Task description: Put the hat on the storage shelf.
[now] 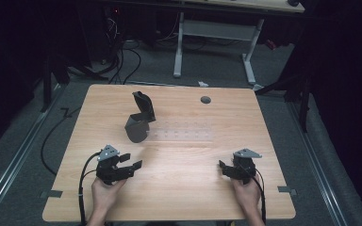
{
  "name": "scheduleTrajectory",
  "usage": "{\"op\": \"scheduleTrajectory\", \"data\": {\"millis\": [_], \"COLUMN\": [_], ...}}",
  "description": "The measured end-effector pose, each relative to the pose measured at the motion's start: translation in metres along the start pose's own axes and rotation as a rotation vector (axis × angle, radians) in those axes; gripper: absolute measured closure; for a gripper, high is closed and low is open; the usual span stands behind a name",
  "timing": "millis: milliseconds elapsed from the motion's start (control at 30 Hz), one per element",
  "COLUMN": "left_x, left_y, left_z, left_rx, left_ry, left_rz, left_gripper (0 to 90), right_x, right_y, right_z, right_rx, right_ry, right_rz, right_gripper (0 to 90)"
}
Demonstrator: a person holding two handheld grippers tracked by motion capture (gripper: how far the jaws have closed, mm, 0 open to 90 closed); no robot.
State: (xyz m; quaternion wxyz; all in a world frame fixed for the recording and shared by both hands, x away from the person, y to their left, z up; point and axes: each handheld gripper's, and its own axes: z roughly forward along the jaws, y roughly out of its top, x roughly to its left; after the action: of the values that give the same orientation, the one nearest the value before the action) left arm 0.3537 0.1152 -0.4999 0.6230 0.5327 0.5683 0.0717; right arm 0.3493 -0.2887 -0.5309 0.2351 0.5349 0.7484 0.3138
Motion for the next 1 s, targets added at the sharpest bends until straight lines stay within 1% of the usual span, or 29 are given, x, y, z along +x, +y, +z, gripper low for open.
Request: {"op": "scheduleTrajectory", "data": {"millis": [33, 100, 133, 200, 267, 400, 467, 533, 633, 733, 833, 867, 933, 967, 1000], "left_x": [0.001, 0.001, 0.002, 0.002, 0.002, 0.003, 0.003, 0.004, 0.005, 0.007, 0.009, 0.010, 0.012, 0.014, 0.015], "left_y": [-0.002, -0.004, -0.005, -0.006, -0.007, -0.010, -0.012, -0.015, -0.018, -0.021, -0.025, -0.026, -0.028, -0.030, -0.031], "left_z": [0.001, 0.003, 0.004, 0.006, 0.008, 0.012, 0.014, 0.017, 0.021, 0.025, 0.030, 0.031, 0.034, 0.036, 0.036], "left_rx": [0.006, 0.012, 0.018, 0.021, 0.020, 0.026, 0.030, 0.040, 0.044, 0.052, 0.048, 0.045, 0.040, 0.042, 0.037], "left_ry": [0.004, 0.004, 0.005, 0.012, 0.017, 0.028, 0.037, 0.043, 0.056, 0.082, 0.111, 0.119, 0.130, 0.149, 0.153], "left_rz": [0.004, -0.004, -0.001, 0.007, 0.003, 0.018, 0.018, 0.037, 0.050, 0.070, 0.101, 0.107, 0.101, 0.110, 0.121], "left_gripper": [37.6, 37.9, 37.9, 37.9, 37.9, 37.8, 37.5, 37.3, 37.3, 37.3, 37.2, 37.2, 37.3, 37.3, 36.9], "right_x": [0.000, 0.000, 0.000, 0.000, 0.000, 0.000, 0.000, 0.000, 0.000, 0.000, 0.000, 0.000, 0.000, 0.000, 0.000], "right_y": [0.000, 0.000, 0.000, 0.000, 0.000, 0.000, 0.000, 0.000, 0.000, 0.000, 0.000, 0.000, 0.000, 0.000, 0.000], "right_z": [0.000, 0.000, 0.000, 0.000, 0.000, 0.000, 0.000, 0.000, 0.000, 0.000, 0.000, 0.000, 0.000, 0.000, 0.000], "right_rx": [0.000, 0.000, 0.000, 0.000, 0.000, 0.000, 0.000, -0.001, -0.001, -0.001, -0.001, -0.001, -0.001, -0.001, -0.001], "right_ry": [0.000, 0.000, 0.000, 0.000, 0.000, 0.001, 0.001, 0.002, 0.002, 0.002, 0.002, 0.002, 0.003, 0.003, 0.003], "right_rz": [0.000, 0.000, 0.000, 0.000, 0.000, 0.000, 0.000, -0.001, -0.001, -0.001, -0.002, -0.002, -0.001, -0.002, -0.002], "right_gripper": [31.4, 31.4, 31.4, 31.4, 31.4, 31.2, 31.2, 31.2, 31.2, 31.1, 31.0, 31.0, 31.0, 31.0, 31.0]}}
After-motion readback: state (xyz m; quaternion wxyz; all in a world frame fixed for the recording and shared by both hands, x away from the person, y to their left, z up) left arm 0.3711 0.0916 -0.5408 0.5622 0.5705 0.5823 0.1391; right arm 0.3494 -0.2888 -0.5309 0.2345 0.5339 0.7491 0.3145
